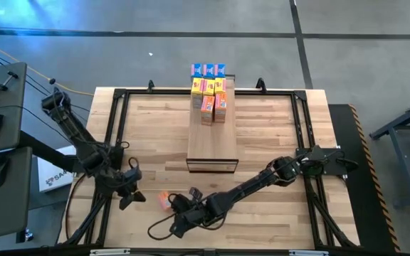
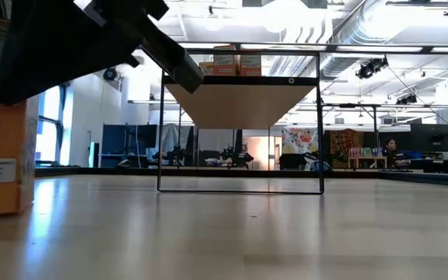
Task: Stack cereal on shelf
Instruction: Put the orange cereal box on the shelf aligned with the orange cereal boxes
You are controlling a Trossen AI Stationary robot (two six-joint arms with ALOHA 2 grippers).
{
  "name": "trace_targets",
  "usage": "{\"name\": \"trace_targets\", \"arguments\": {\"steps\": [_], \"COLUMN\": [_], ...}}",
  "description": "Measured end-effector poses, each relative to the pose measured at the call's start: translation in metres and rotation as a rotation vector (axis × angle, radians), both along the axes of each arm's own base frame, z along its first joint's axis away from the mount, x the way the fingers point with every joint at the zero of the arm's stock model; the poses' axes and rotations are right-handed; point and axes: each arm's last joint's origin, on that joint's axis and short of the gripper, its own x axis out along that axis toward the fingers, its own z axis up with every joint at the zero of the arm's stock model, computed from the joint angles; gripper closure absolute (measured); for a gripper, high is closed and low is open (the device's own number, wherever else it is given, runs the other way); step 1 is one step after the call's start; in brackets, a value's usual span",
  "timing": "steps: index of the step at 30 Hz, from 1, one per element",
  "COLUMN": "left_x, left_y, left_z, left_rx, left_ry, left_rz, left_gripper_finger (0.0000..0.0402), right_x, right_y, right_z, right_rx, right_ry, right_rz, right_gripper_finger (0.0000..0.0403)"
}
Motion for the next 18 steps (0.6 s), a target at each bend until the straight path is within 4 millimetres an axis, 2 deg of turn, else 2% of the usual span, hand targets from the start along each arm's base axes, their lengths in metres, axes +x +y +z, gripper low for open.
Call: {"name": "trace_targets", "arguments": {"steps": [7,11,18], "left_x": [-0.005,-0.005,0.008], "left_y": [-0.004,-0.010,-0.021], "left_z": [0.000,0.000,-0.017], "left_rx": [-0.020,-0.040,0.035], "left_ry": [0.000,-0.011,-0.044], "left_rz": [0.031,0.031,0.172], "left_gripper_finger": [0.0399,0.0399,0.0399], "right_x": [-0.010,-0.015,-0.009], "right_y": [0.007,0.008,-0.005], "right_z": [-0.006,-0.008,-0.008], "right_rx": [0.014,0.007,0.005], "right_ry": [0.096,0.133,0.115], "right_rz": [0.060,0.021,-0.081], "right_gripper_finger": [0.0403,0.0403,0.0403]}}
